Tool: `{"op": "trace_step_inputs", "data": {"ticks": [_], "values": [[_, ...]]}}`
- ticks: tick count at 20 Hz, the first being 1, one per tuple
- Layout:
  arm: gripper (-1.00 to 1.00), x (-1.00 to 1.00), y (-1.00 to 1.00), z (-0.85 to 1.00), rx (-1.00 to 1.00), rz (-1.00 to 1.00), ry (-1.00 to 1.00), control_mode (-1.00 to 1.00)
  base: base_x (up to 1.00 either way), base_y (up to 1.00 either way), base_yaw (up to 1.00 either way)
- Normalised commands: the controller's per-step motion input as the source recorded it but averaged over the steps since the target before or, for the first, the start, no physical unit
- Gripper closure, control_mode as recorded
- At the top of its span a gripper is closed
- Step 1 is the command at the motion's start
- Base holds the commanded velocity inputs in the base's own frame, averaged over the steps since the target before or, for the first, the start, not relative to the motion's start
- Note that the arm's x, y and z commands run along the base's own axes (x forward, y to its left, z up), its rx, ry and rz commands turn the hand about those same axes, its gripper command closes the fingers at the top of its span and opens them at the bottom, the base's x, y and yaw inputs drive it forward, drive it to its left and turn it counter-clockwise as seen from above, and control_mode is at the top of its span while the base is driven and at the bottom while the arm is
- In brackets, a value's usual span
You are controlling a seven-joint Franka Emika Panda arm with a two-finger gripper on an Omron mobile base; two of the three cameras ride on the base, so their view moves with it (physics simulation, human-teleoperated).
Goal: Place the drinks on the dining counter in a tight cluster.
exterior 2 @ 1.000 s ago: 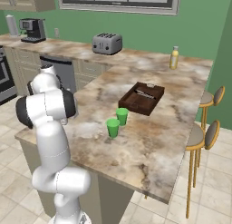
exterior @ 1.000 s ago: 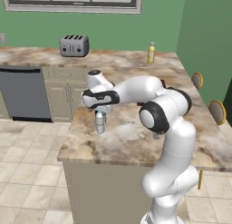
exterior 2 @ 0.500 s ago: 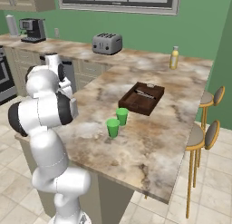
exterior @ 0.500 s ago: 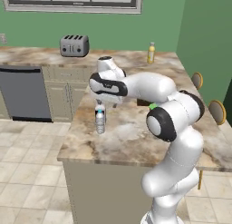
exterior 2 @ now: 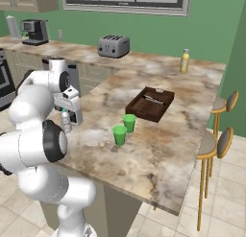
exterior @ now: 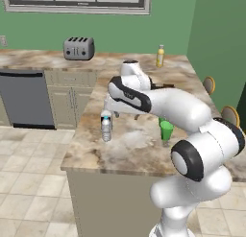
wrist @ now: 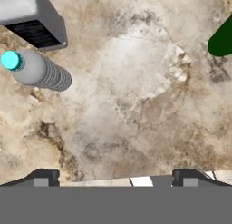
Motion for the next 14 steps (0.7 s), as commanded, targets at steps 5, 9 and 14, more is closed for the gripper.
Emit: {"op": "trace_step_inputs", "data": {"ticks": [5, 9, 14], "values": [[-1.00, -0.89, -0.03, 0.59, 0.00, 0.33, 0.01, -1.00, 0.00, 0.00, 0.00], [-1.00, -0.49, -0.25, 0.30, 0.00, 0.51, -0.01, -1.00, 0.00, 0.00, 0.00], [-1.00, -0.26, -0.53, -0.01, 0.00, 0.33, -0.23, -1.00, 0.00, 0.00, 0.00]]}}
